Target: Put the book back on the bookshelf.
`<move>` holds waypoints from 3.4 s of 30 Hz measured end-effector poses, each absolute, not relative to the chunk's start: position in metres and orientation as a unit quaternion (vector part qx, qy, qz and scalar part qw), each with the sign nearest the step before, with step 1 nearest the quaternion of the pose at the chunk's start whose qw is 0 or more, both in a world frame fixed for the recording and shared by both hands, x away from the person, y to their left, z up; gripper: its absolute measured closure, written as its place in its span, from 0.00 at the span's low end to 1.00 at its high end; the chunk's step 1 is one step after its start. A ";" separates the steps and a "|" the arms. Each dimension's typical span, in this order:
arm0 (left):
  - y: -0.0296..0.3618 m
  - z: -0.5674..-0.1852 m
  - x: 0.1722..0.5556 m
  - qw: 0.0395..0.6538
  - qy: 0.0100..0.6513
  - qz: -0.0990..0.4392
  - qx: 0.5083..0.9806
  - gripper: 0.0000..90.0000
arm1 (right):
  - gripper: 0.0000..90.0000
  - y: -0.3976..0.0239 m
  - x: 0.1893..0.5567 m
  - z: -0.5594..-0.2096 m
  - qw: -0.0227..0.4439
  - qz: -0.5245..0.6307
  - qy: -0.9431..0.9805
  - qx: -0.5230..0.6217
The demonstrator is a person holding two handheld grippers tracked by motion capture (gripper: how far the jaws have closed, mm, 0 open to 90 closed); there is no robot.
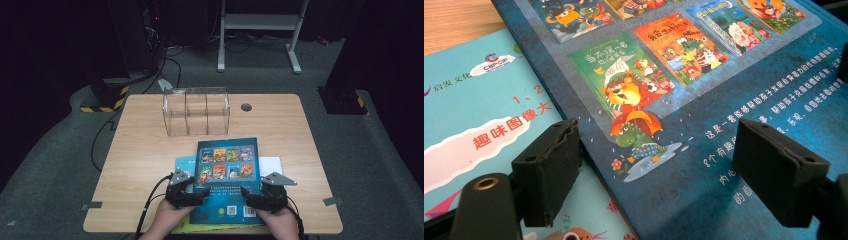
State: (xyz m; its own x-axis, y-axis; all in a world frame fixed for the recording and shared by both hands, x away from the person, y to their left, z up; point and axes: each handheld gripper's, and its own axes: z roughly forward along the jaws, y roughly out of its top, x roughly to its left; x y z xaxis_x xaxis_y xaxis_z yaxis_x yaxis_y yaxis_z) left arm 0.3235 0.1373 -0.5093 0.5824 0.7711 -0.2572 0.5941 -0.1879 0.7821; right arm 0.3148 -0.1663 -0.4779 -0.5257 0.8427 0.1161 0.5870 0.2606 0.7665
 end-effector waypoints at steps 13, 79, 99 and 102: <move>0.127 -0.507 0.332 0.445 0.445 0.103 0.770 0.15 | 0.20 -0.170 0.332 -0.479 0.133 0.402 0.775 0.470; 0.120 -0.508 0.321 0.463 0.433 0.101 0.767 0.24 | 0.35 -0.192 0.317 -0.472 0.121 0.408 0.756 0.498; 0.121 -0.508 0.321 0.463 0.437 0.104 0.764 0.25 | 0.47 -0.191 0.317 -0.469 0.134 0.409 0.757 0.492; 0.121 -0.508 0.321 0.463 0.435 0.106 0.765 0.25 | 0.48 -0.192 0.316 -0.468 0.135 0.411 0.757 0.489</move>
State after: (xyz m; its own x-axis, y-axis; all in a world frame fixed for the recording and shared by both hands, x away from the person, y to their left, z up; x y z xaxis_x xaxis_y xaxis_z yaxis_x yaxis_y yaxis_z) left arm 0.3209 0.1213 -0.5080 0.5984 0.7641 -0.2409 0.5679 -0.1925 0.8002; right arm 0.3157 -0.1921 -0.4683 -0.4847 0.8519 0.1985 0.6299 0.1825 0.7549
